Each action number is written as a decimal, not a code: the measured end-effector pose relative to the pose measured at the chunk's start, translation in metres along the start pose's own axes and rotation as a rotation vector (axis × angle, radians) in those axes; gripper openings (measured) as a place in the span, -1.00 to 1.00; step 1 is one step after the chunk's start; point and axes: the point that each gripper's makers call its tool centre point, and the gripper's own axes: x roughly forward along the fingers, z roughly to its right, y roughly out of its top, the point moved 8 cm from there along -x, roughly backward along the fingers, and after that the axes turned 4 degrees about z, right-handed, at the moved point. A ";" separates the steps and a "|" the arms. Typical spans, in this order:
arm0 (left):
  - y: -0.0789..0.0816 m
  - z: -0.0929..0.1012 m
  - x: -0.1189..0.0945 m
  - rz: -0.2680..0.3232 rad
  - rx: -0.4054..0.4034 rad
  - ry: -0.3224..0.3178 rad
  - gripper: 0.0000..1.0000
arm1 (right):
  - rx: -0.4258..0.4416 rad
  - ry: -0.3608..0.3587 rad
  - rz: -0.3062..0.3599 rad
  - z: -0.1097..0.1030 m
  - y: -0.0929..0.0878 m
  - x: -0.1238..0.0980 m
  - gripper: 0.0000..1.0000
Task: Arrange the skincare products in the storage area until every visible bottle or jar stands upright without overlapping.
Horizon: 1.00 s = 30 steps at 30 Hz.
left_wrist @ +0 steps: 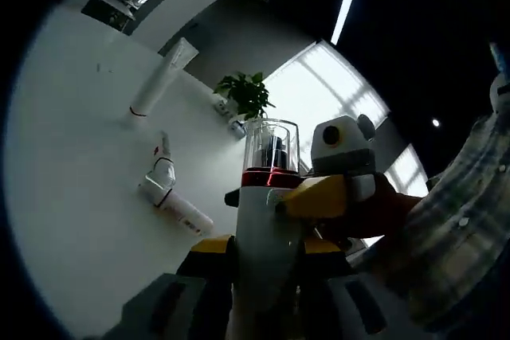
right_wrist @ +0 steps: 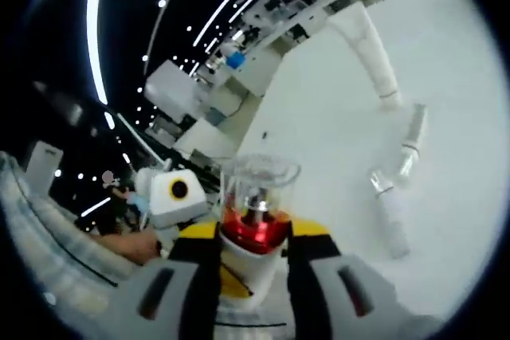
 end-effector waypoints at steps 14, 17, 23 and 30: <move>-0.001 -0.005 0.004 0.003 0.022 0.067 -0.26 | -0.294 -0.046 -0.004 -0.006 -0.005 0.001 -0.43; -0.004 -0.008 0.004 -0.015 0.056 0.098 -0.26 | -0.342 -0.060 -0.008 -0.005 -0.008 0.002 -0.43; -0.006 -0.011 0.002 -0.043 0.086 0.123 -0.31 | -0.413 -0.091 -0.018 -0.002 -0.011 0.001 -0.43; -0.005 -0.017 -0.007 -0.014 0.059 0.161 -0.26 | -0.420 -0.138 -0.030 0.011 -0.012 -0.004 -0.43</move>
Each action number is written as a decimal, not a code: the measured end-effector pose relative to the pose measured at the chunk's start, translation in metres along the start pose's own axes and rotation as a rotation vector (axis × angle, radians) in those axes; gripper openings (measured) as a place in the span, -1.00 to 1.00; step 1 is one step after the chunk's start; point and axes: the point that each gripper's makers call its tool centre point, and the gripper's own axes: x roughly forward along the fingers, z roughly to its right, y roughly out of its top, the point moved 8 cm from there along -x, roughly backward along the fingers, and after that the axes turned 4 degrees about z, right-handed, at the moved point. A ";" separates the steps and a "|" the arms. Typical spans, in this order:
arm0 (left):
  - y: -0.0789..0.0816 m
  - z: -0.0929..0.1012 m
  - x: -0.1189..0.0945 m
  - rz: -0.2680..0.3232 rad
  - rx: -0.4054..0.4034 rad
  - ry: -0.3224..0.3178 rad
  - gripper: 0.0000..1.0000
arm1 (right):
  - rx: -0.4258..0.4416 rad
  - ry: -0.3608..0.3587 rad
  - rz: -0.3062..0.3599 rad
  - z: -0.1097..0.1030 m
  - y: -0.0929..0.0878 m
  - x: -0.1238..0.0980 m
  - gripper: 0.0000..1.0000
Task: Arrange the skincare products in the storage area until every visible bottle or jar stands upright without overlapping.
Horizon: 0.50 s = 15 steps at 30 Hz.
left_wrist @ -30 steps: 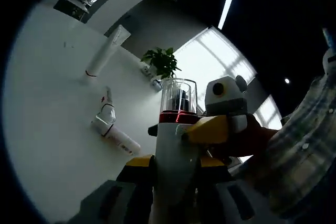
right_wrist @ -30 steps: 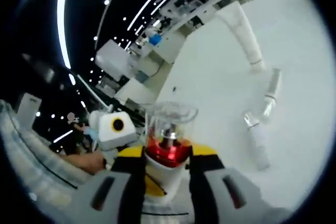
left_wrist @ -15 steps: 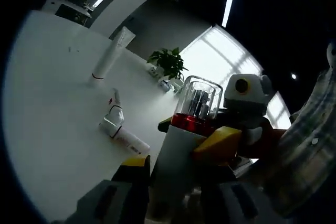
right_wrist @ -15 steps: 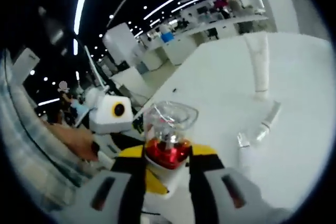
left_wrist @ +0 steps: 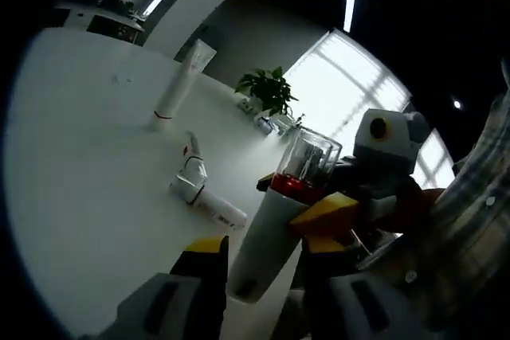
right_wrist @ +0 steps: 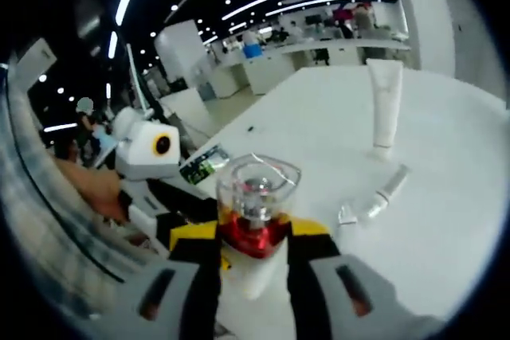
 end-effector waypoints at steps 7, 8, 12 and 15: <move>-0.005 -0.005 -0.004 -0.038 0.038 0.048 -0.17 | 0.007 -0.018 -0.015 0.001 -0.007 -0.001 -0.43; -0.006 -0.006 -0.005 -0.043 0.043 0.054 -0.13 | 0.006 -0.018 -0.015 0.001 -0.007 -0.001 -0.43; -0.010 -0.008 -0.008 -0.066 0.062 0.070 -0.10 | 0.009 -0.016 -0.012 0.001 -0.006 0.000 -0.43; -0.011 -0.008 -0.011 -0.076 0.069 0.076 -0.10 | -0.006 -0.023 -0.008 0.002 -0.005 0.001 -0.43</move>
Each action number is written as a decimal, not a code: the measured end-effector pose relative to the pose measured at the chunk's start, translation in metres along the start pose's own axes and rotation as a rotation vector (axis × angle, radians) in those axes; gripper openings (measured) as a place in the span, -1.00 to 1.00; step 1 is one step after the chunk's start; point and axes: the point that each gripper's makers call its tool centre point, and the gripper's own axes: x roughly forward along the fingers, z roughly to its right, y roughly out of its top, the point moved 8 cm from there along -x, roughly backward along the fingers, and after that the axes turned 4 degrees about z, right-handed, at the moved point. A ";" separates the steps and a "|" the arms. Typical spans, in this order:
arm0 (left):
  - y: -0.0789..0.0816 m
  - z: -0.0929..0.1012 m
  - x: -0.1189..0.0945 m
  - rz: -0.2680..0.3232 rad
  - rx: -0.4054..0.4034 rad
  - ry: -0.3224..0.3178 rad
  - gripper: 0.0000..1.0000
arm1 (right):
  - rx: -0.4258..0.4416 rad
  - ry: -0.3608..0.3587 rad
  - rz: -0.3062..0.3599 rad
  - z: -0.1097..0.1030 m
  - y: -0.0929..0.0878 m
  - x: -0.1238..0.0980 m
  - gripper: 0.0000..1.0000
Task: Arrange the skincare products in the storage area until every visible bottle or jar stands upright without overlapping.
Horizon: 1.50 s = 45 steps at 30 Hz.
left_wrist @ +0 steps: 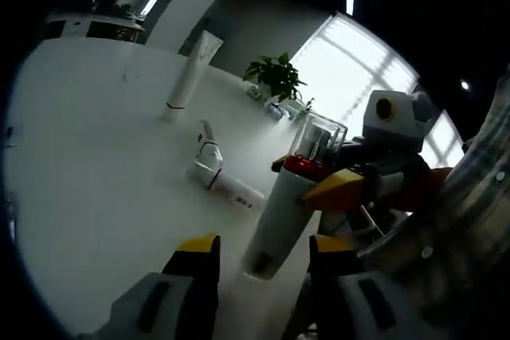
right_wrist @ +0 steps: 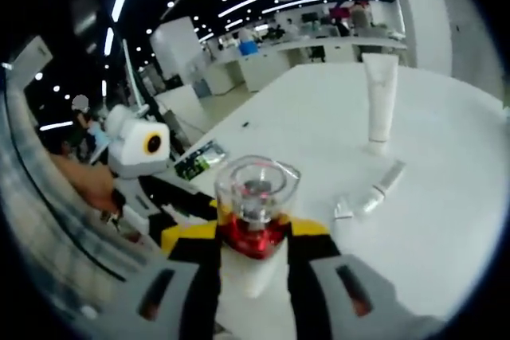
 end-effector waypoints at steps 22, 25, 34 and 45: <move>-0.007 -0.005 -0.014 0.000 -0.017 0.061 -0.10 | -0.113 -0.073 -0.023 0.020 0.011 0.012 -0.42; -0.007 -0.005 -0.014 0.001 -0.019 0.065 -0.10 | -0.133 -0.080 -0.026 0.022 0.011 0.014 -0.42; -0.006 -0.006 -0.017 0.004 -0.017 0.073 -0.10 | -0.210 -0.094 -0.013 0.020 0.012 0.023 -0.42; -0.010 -0.006 -0.023 0.003 -0.029 0.087 -0.10 | -0.250 -0.101 0.042 0.017 0.007 0.020 -0.40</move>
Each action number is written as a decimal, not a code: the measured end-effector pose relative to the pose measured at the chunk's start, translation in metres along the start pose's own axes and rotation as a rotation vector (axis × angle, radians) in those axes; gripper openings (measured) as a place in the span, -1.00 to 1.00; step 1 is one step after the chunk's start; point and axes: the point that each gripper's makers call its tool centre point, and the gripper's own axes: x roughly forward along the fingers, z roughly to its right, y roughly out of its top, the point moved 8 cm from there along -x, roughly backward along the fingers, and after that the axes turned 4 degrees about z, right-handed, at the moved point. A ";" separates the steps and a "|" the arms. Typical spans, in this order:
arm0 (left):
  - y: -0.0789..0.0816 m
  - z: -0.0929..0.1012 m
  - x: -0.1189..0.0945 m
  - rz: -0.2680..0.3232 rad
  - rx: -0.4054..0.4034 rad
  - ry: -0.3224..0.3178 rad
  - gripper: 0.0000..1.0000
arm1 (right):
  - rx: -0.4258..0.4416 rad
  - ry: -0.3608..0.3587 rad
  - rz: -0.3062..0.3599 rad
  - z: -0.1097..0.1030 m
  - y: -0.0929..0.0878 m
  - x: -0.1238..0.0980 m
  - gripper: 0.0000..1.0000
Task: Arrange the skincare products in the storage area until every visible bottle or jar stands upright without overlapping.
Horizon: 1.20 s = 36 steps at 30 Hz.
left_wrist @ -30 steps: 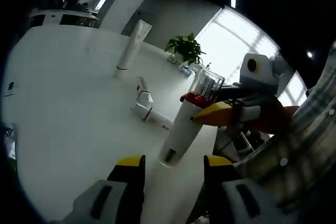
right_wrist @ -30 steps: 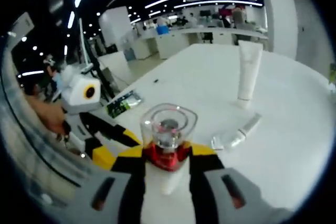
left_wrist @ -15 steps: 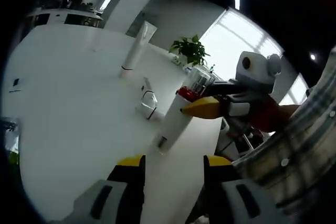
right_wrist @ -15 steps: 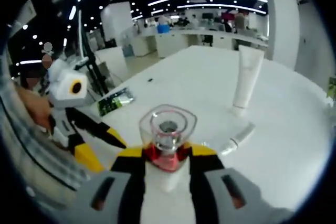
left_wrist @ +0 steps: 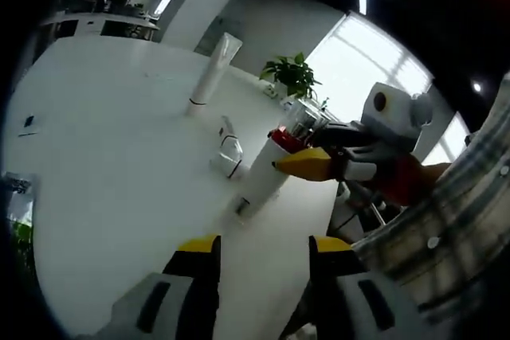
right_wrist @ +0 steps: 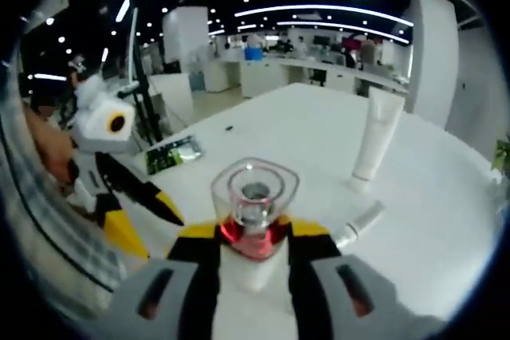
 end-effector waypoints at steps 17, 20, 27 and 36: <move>-0.005 -0.003 -0.003 -0.011 -0.011 0.009 -0.10 | 0.000 -0.011 0.024 -0.002 -0.003 -0.002 -0.39; -0.006 -0.003 -0.004 -0.011 -0.015 0.011 -0.10 | 0.003 -0.009 0.024 -0.003 -0.003 -0.003 -0.39; -0.010 -0.003 -0.005 -0.015 -0.025 0.013 -0.10 | 0.036 -0.013 0.019 -0.007 -0.010 -0.004 -0.37; -0.014 -0.002 -0.009 -0.010 -0.040 0.018 -0.10 | 0.078 -0.010 -0.011 -0.005 -0.007 -0.002 -0.36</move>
